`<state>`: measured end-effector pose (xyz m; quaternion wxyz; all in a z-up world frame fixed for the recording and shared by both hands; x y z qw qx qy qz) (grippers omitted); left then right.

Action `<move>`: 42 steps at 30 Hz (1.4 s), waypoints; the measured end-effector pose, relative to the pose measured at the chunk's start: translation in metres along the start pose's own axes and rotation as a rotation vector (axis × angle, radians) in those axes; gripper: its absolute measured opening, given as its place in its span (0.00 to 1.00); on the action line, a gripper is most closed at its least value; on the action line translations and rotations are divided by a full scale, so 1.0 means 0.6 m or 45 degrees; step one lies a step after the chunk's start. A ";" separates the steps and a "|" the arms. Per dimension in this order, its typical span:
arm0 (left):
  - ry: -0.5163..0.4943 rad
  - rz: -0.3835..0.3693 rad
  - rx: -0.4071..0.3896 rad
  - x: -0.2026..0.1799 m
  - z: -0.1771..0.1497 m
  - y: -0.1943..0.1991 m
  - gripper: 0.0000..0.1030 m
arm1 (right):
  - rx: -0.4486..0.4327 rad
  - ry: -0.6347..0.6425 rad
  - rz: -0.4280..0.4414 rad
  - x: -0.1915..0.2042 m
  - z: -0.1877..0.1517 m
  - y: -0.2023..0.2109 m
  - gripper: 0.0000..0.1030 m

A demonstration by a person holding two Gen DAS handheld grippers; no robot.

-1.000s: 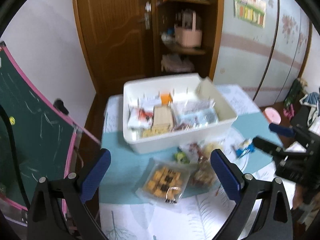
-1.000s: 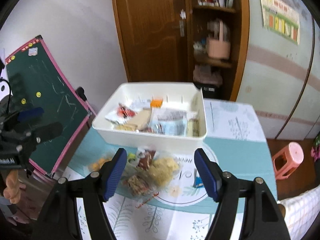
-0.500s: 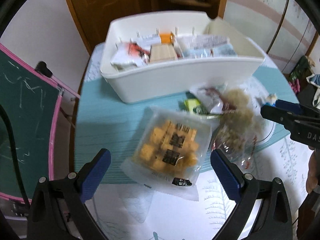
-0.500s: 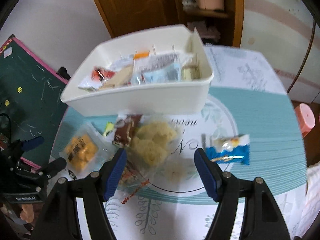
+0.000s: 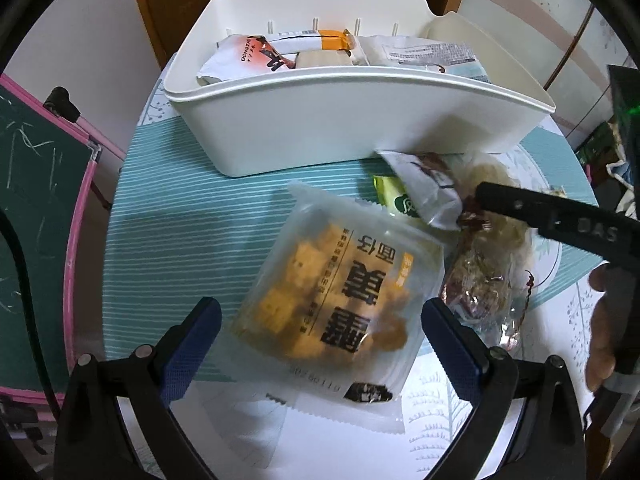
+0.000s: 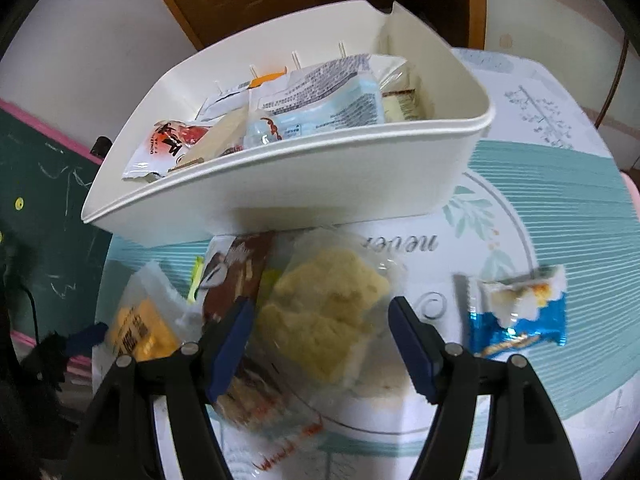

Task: Organize snacks
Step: 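Grasp the orange puff bag with left gripper while right gripper grasps yellow puffed bag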

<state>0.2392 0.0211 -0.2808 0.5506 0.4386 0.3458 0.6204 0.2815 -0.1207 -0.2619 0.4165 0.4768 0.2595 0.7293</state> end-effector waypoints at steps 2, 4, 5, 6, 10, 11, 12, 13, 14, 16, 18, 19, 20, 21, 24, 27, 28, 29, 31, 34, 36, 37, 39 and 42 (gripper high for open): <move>0.003 -0.001 -0.003 -0.003 0.004 -0.004 1.00 | 0.015 0.001 -0.018 0.000 0.002 -0.012 0.68; 0.007 -0.002 -0.012 -0.005 0.007 -0.006 1.00 | 0.028 0.012 -0.046 0.001 0.000 -0.024 0.68; 0.009 -0.005 -0.015 -0.006 0.008 -0.006 1.00 | 0.020 0.023 -0.058 0.001 -0.001 -0.026 0.69; 0.011 -0.006 -0.017 -0.005 0.008 -0.006 1.00 | 0.010 0.037 -0.066 0.002 -0.002 -0.026 0.69; 0.016 -0.031 0.031 -0.009 0.005 -0.016 1.00 | -0.013 0.067 -0.054 0.002 -0.007 -0.021 0.64; 0.013 -0.030 0.040 -0.010 0.004 -0.019 1.00 | -0.014 0.078 -0.049 0.002 -0.010 -0.017 0.60; 0.001 -0.021 0.053 -0.012 0.000 -0.023 1.00 | -0.013 0.084 -0.055 0.001 -0.013 -0.014 0.59; -0.009 -0.012 0.061 -0.014 -0.004 -0.027 1.00 | -0.015 0.091 -0.058 0.000 -0.017 -0.011 0.58; -0.015 -0.003 0.069 -0.015 -0.007 -0.032 1.00 | -0.020 0.098 -0.061 -0.001 -0.021 -0.007 0.56; -0.013 0.019 0.094 -0.013 -0.015 -0.044 1.00 | -0.026 0.106 -0.068 -0.004 -0.028 0.000 0.55; -0.006 0.045 0.087 -0.010 -0.020 -0.049 0.99 | -0.029 0.114 -0.071 -0.005 -0.037 0.007 0.54; -0.010 0.049 0.087 -0.009 -0.020 -0.050 0.98 | -0.031 0.117 -0.074 -0.004 -0.043 0.010 0.54; -0.008 0.055 0.083 -0.009 -0.021 -0.049 0.96 | -0.032 0.121 -0.076 -0.004 -0.047 0.012 0.54; 0.002 0.061 0.076 -0.008 -0.022 -0.047 0.94 | -0.033 0.127 -0.078 -0.005 -0.051 0.015 0.53; 0.035 0.058 0.048 -0.002 -0.022 -0.036 0.85 | -0.045 0.137 -0.083 -0.006 -0.060 0.023 0.52; 0.054 0.055 0.006 0.000 -0.018 -0.012 0.77 | -0.060 0.162 -0.104 -0.004 -0.068 0.032 0.52; 0.065 0.046 0.008 0.002 -0.017 -0.007 0.77 | -0.066 0.170 -0.110 -0.002 -0.068 0.036 0.52; 0.079 0.034 0.007 0.004 -0.018 -0.002 0.76 | -0.076 0.180 -0.109 0.001 -0.069 0.042 0.52; 0.092 0.024 -0.001 0.009 -0.019 0.010 0.76 | -0.095 0.195 -0.103 0.005 -0.070 0.057 0.51; 0.101 0.030 -0.040 0.014 -0.019 0.038 0.76 | -0.131 0.226 -0.095 0.020 -0.067 0.076 0.51; 0.115 0.021 -0.077 0.015 -0.018 0.066 0.76 | -0.148 0.251 -0.094 0.034 -0.065 0.084 0.51; 0.120 0.013 -0.093 0.015 -0.015 0.079 0.76 | -0.159 0.262 -0.092 0.038 -0.066 0.093 0.51; 0.126 -0.010 -0.130 0.015 -0.013 0.111 0.76 | -0.178 0.279 -0.087 0.047 -0.068 0.108 0.51; 0.133 -0.030 -0.180 0.016 -0.006 0.155 0.76 | -0.206 0.299 -0.067 0.061 -0.068 0.132 0.51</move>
Point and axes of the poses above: each gripper's, at about its wrist camera, not at the fingertips, and y roughly against the way its jaws point, x to its left, z to its top, the point moved 8 cm from there along -y, roughly the way its jaws point, and after that the axes turned 15 degrees about z, right-handed, at the moved point
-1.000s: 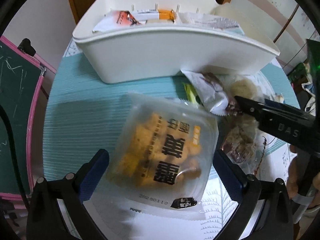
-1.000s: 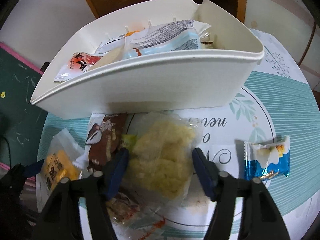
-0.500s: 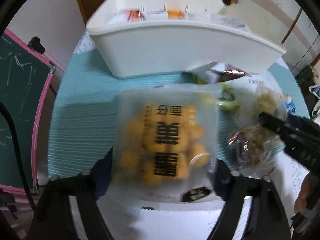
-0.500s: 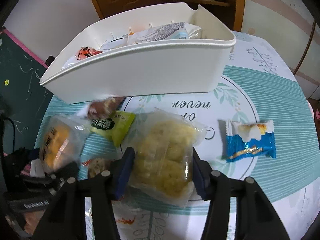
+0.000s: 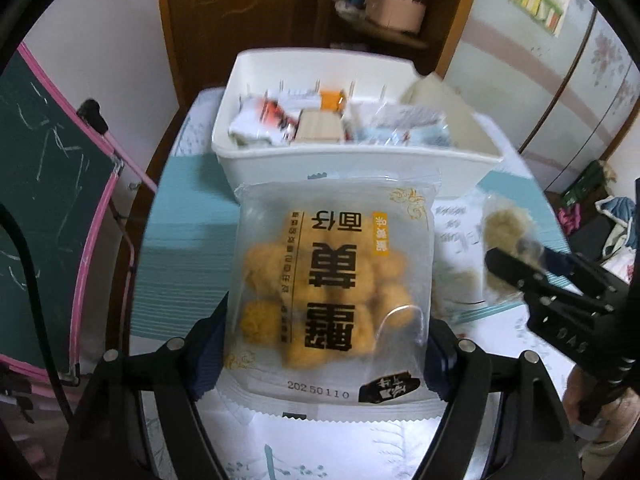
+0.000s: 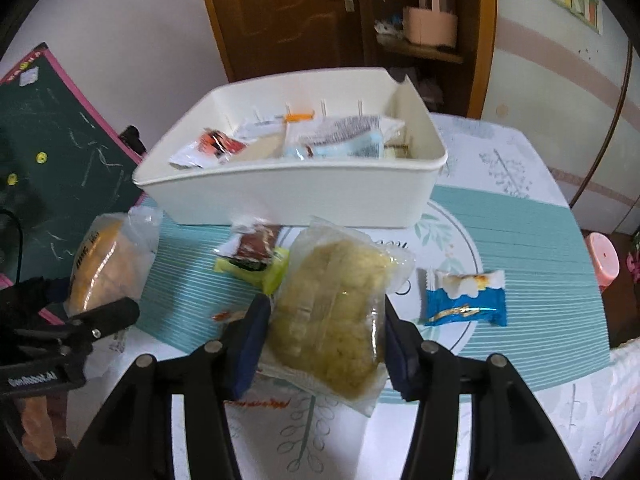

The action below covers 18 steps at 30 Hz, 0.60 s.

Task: Organize snacks
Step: 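Grasp the orange puff bag with left gripper while right gripper grasps yellow puffed bag, then carry both bags over the white basket and open both grippers inside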

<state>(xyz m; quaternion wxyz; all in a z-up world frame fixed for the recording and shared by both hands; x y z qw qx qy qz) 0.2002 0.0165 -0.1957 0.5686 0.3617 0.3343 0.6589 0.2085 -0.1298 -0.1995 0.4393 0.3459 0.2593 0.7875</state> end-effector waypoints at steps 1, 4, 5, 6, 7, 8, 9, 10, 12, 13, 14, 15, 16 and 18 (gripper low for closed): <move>-0.002 -0.006 -0.016 -0.001 0.002 0.014 0.76 | -0.012 0.007 0.007 0.005 0.002 0.010 0.51; -0.023 -0.017 -0.066 -0.001 0.013 0.051 0.76 | -0.045 0.030 0.016 0.021 0.011 0.036 0.51; -0.037 -0.013 -0.091 -0.003 0.019 0.068 0.76 | -0.060 0.038 0.019 0.027 0.014 0.046 0.51; -0.050 -0.008 -0.109 -0.005 0.024 0.078 0.76 | -0.075 0.048 0.024 0.034 0.018 0.057 0.51; -0.065 -0.001 -0.129 -0.007 0.030 0.090 0.76 | -0.090 0.060 0.030 0.041 0.024 0.068 0.51; -0.076 0.007 -0.147 -0.007 0.035 0.101 0.76 | -0.104 0.068 0.033 0.046 0.029 0.077 0.51; -0.086 0.016 -0.168 -0.008 0.042 0.111 0.76 | -0.123 0.079 0.037 0.051 0.036 0.089 0.51; -0.096 0.023 -0.194 -0.009 0.052 0.125 0.76 | -0.142 0.091 0.041 0.058 0.044 0.100 0.51; -0.107 0.033 -0.241 -0.008 0.068 0.152 0.76 | -0.183 0.113 0.048 0.072 0.061 0.124 0.51; -0.109 0.036 -0.262 -0.007 0.077 0.162 0.76 | -0.198 0.122 0.052 0.076 0.069 0.133 0.51; -0.112 0.040 -0.290 -0.006 0.088 0.175 0.76 | -0.218 0.138 0.055 0.083 0.079 0.145 0.51; -0.114 0.051 -0.326 -0.004 0.103 0.192 0.76 | -0.243 0.157 0.054 0.091 0.091 0.159 0.51; -0.115 0.058 -0.351 -0.003 0.114 0.203 0.76 | -0.265 0.173 0.051 0.097 0.101 0.170 0.51; -0.128 0.082 -0.418 -0.001 0.143 0.233 0.77 | -0.317 0.216 0.045 0.111 0.130 0.197 0.51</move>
Point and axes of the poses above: each gripper's, at about its wrist camera, not at the fingertips, and y roughly against the way its jaws point, x to its left, z to its top, the point moved 8 cm from there along -y, roughly the way its jaws point, and after that the axes turned 15 degrees about z, right-handed, at the moved point
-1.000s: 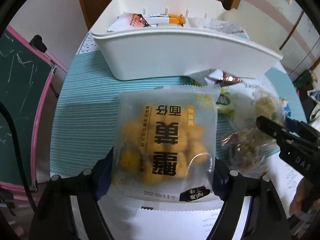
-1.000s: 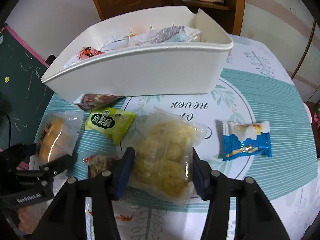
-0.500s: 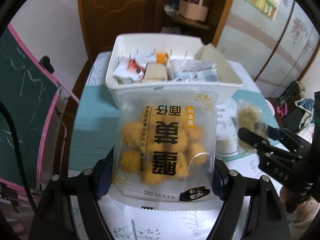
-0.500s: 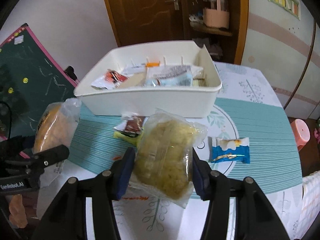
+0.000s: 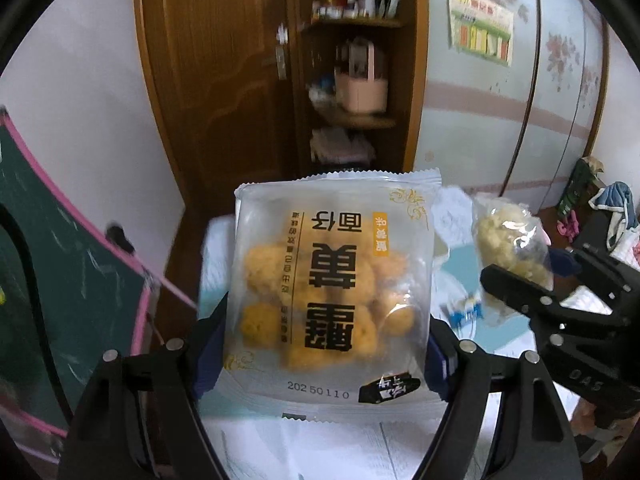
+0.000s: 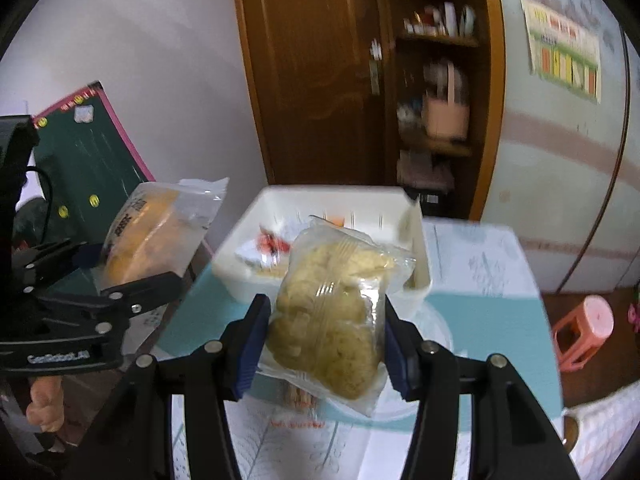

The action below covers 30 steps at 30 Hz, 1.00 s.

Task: Organize snacks
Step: 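Carry both bags over the white basket and open both grippers inside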

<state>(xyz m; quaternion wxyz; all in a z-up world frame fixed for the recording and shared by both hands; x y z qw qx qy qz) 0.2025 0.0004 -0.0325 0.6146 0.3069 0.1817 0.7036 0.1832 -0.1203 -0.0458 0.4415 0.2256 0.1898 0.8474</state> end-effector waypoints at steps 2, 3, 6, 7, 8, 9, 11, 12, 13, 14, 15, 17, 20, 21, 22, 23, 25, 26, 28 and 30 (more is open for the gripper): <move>-0.013 0.028 -0.055 0.006 0.033 0.014 0.77 | -0.053 0.037 -0.011 0.005 0.035 0.015 0.51; -0.021 0.043 -0.088 0.009 0.052 0.020 0.77 | -0.080 0.059 -0.019 0.007 0.055 0.023 0.51; -0.027 0.109 -0.166 0.022 0.104 0.032 0.77 | -0.146 0.093 -0.031 0.009 0.105 0.040 0.51; -0.022 0.126 -0.182 0.026 0.120 0.031 0.77 | -0.163 0.100 -0.033 0.008 0.120 0.043 0.51; -0.018 0.137 -0.188 0.029 0.132 0.028 0.77 | -0.185 0.108 -0.039 0.008 0.138 0.045 0.51; -0.008 0.144 -0.186 0.032 0.145 0.022 0.77 | -0.198 0.113 -0.045 0.008 0.149 0.046 0.51; 0.011 0.141 -0.163 0.033 0.168 -0.003 0.77 | -0.224 0.119 -0.061 0.000 0.176 0.039 0.51; 0.023 0.144 -0.150 0.033 0.176 -0.018 0.77 | -0.228 0.110 -0.061 -0.005 0.184 0.034 0.51; 0.035 0.147 -0.134 0.035 0.182 -0.036 0.77 | -0.232 0.094 -0.056 -0.012 0.195 0.025 0.51; 0.049 0.150 -0.117 0.035 0.187 -0.054 0.77 | -0.230 0.077 -0.053 -0.020 0.204 0.013 0.51; 0.068 0.152 -0.096 0.033 0.193 -0.077 0.77 | -0.226 0.060 -0.051 -0.027 0.209 0.006 0.51; 0.101 0.146 -0.060 0.033 0.196 -0.113 0.77 | -0.195 -0.016 -0.021 -0.051 0.216 -0.027 0.51; 0.144 0.134 0.008 0.025 0.190 -0.178 0.77 | -0.155 -0.104 0.008 -0.079 0.213 -0.067 0.51; 0.147 0.138 0.026 0.022 0.185 -0.198 0.77 | -0.145 -0.113 0.001 -0.086 0.209 -0.078 0.51; 0.147 0.142 0.043 0.019 0.180 -0.214 0.77 | -0.132 -0.121 -0.006 -0.093 0.204 -0.091 0.51; 0.144 0.145 0.060 0.015 0.174 -0.229 0.77 | -0.111 -0.134 -0.008 -0.101 0.197 -0.108 0.51; 0.132 0.150 0.099 0.005 0.157 -0.260 0.77 | -0.081 -0.153 -0.005 -0.113 0.184 -0.132 0.51; 0.125 0.153 0.116 0.000 0.149 -0.275 0.78 | -0.061 -0.162 -0.007 -0.120 0.177 -0.147 0.51; 0.119 0.160 0.142 -0.009 0.139 -0.300 0.79 | -0.013 -0.178 -0.013 -0.133 0.160 -0.178 0.52; 0.122 0.160 0.172 -0.014 0.125 -0.325 0.81 | 0.044 -0.197 -0.011 -0.142 0.143 -0.204 0.52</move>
Point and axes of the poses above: each gripper's, at about its wrist camera, not at the fingertips, and y roughly against the way its jaws point, x to its left, z to its top, the point moved 8 cm from there along -y, roughly the way its jaws point, and after that the axes turned 15 degrees about z, right-handed, at the moved point
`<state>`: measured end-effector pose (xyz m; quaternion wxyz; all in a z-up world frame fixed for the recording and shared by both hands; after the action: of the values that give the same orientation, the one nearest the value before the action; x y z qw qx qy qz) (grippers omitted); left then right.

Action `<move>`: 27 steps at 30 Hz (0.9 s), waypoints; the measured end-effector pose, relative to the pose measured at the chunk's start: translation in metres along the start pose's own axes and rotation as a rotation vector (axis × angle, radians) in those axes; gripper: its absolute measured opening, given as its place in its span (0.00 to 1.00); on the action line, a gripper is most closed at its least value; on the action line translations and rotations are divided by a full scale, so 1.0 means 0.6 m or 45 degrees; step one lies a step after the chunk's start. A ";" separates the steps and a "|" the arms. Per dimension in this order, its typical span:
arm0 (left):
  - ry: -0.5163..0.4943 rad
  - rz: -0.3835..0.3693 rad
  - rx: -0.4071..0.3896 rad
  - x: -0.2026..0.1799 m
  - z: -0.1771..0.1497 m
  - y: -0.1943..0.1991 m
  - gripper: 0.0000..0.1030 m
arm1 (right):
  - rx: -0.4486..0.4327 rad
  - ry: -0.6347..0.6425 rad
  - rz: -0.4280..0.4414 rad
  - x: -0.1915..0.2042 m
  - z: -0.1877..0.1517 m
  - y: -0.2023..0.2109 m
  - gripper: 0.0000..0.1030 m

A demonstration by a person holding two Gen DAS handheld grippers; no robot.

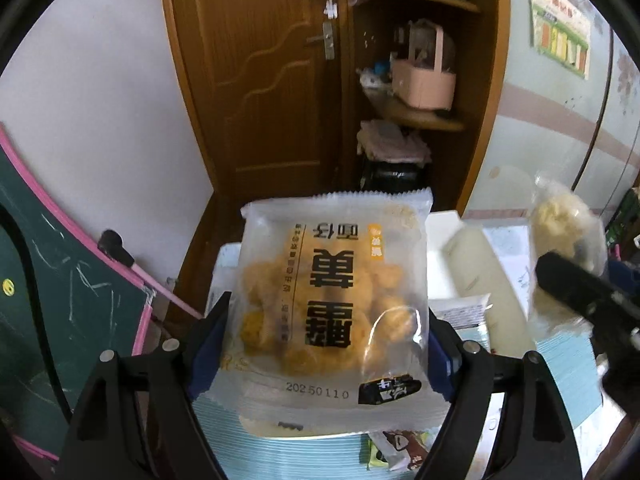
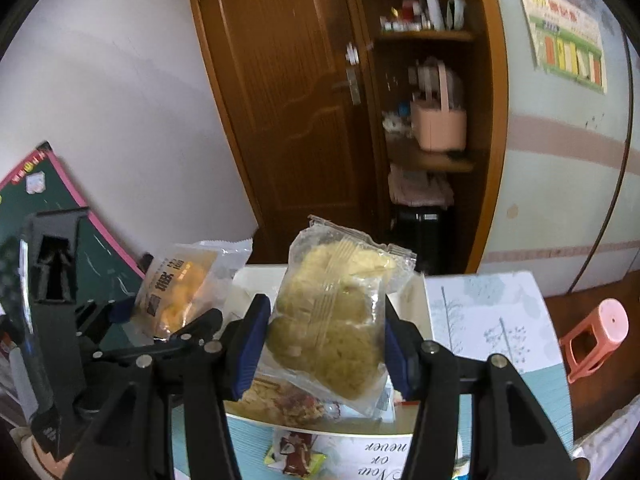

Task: Organize snacks
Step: 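Carry both bags over the white basket and open both grippers inside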

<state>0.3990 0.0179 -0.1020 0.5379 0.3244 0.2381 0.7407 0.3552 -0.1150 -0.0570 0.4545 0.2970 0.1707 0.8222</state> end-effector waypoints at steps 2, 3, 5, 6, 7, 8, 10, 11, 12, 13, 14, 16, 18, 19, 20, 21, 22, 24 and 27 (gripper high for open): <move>-0.011 -0.016 0.032 -0.006 -0.009 -0.021 0.82 | 0.061 -0.023 -0.014 -0.009 -0.017 -0.024 0.53; -0.024 -0.022 0.047 -0.009 -0.016 -0.031 0.85 | 0.083 -0.034 -0.013 -0.014 -0.026 -0.034 0.54; -0.033 -0.006 0.055 -0.010 -0.024 -0.041 0.89 | 0.107 -0.037 -0.024 -0.020 -0.038 -0.047 0.63; -0.030 0.000 0.053 -0.007 -0.030 -0.043 0.89 | 0.108 -0.034 -0.038 -0.022 -0.042 -0.049 0.69; -0.027 -0.001 0.055 -0.006 -0.031 -0.046 0.89 | 0.107 -0.033 -0.050 -0.024 -0.045 -0.050 0.71; -0.022 -0.007 0.060 -0.005 -0.031 -0.046 0.89 | 0.106 -0.036 -0.050 -0.024 -0.046 -0.048 0.72; 0.000 -0.032 0.079 -0.006 -0.033 -0.050 0.89 | 0.106 -0.052 -0.039 -0.025 -0.048 -0.046 0.72; 0.011 -0.042 0.088 -0.004 -0.035 -0.051 0.90 | 0.105 -0.058 -0.036 -0.026 -0.048 -0.044 0.72; 0.025 -0.052 0.100 -0.005 -0.036 -0.052 0.90 | 0.103 -0.062 -0.036 -0.027 -0.048 -0.042 0.72; 0.034 -0.059 0.108 -0.006 -0.037 -0.050 0.90 | 0.099 -0.062 -0.037 -0.026 -0.048 -0.039 0.72; 0.042 -0.068 0.114 -0.005 -0.037 -0.050 0.90 | 0.096 -0.060 -0.035 -0.025 -0.047 -0.038 0.72; 0.051 -0.081 0.120 -0.006 -0.040 -0.044 0.90 | 0.097 -0.055 -0.030 -0.024 -0.049 -0.037 0.72; 0.052 -0.081 0.112 -0.007 -0.043 -0.033 0.90 | 0.103 -0.054 -0.021 -0.023 -0.053 -0.033 0.72; 0.048 -0.077 0.107 -0.007 -0.044 -0.028 0.90 | 0.105 -0.057 -0.017 -0.023 -0.055 -0.030 0.72; 0.045 -0.075 0.104 -0.007 -0.045 -0.024 0.90 | 0.106 -0.061 -0.016 -0.021 -0.058 -0.027 0.72; 0.041 -0.073 0.101 -0.007 -0.045 -0.019 0.90 | 0.106 -0.065 -0.014 -0.020 -0.060 -0.024 0.72; 0.039 -0.070 0.100 -0.006 -0.045 -0.012 0.90 | 0.106 -0.068 -0.011 -0.019 -0.060 -0.023 0.72; 0.034 -0.071 0.089 -0.006 -0.046 0.001 0.90 | 0.108 -0.070 -0.007 -0.015 -0.063 -0.015 0.72; 0.023 -0.061 0.067 -0.003 -0.044 0.025 0.90 | 0.102 -0.068 0.000 -0.008 -0.066 -0.002 0.72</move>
<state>0.3702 0.0117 -0.1098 0.5445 0.3261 0.2701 0.7240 0.3324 -0.1190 -0.0896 0.4467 0.3370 0.1915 0.8064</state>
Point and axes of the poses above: each gripper's, at about its wrist camera, not at the fingertips, and y roughly against the way its jaws point, x to its left, z to its top, the point moved 8 cm from there along -y, roughly the way its jaws point, and after that the axes turned 15 degrees about z, right-handed, at the moved point
